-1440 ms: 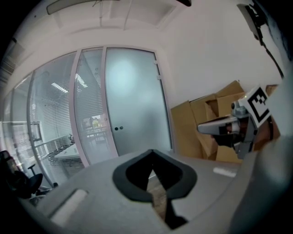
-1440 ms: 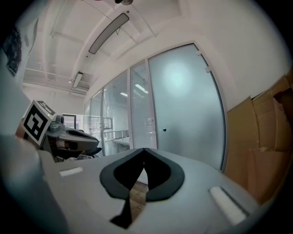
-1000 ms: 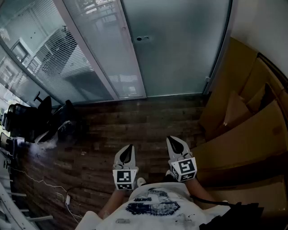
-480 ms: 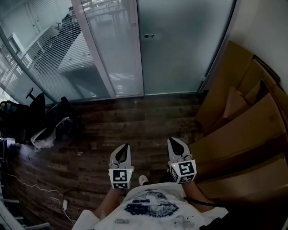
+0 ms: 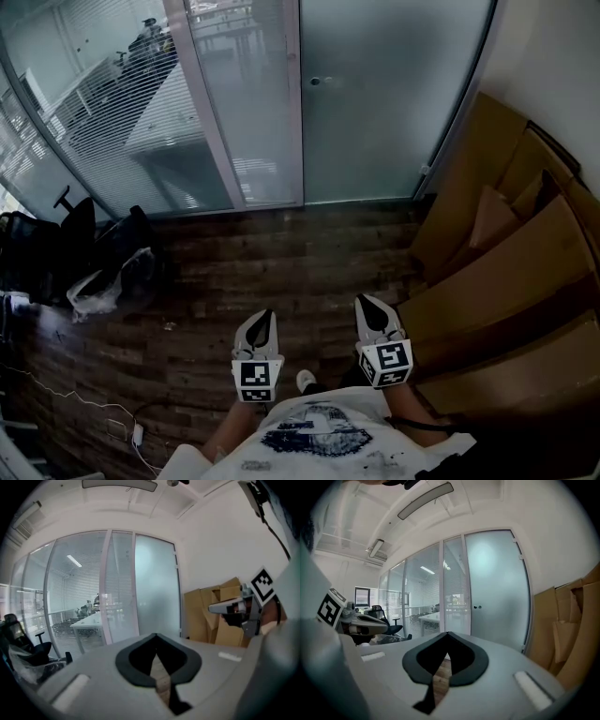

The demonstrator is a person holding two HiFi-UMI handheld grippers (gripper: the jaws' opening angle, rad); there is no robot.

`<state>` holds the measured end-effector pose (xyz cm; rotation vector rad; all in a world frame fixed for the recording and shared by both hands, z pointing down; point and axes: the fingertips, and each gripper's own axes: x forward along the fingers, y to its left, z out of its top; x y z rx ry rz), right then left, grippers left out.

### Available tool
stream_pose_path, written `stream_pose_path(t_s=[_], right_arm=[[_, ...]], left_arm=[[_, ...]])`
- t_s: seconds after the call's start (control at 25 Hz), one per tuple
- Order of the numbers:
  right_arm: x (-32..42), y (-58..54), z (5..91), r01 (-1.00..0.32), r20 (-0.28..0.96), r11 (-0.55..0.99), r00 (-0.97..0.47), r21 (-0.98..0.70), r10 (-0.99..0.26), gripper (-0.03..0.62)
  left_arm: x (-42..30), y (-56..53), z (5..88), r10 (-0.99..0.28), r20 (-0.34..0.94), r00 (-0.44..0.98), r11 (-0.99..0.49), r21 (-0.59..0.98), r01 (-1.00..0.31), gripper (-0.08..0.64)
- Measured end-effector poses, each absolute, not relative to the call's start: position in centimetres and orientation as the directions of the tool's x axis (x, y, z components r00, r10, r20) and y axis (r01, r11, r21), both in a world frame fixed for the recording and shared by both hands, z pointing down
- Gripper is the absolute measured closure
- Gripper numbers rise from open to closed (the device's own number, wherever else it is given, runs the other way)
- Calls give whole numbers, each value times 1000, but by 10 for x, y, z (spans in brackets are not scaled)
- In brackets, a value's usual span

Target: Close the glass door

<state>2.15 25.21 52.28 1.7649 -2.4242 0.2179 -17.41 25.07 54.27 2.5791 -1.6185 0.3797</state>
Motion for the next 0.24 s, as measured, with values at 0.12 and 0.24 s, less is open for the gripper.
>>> stream_pose_path(t_s=[0.12,0.24], right_arm=[[15,254,527,-952,206,304,-305,-35,-930,586],[11,256,530,-953,219,302,-302,-34,-928,586]], left_arm=[[-183,255,545,-877,250,411,-439,-67,-896,557],[-193,257,548,-878,256,404,-433,-65,-899,557]])
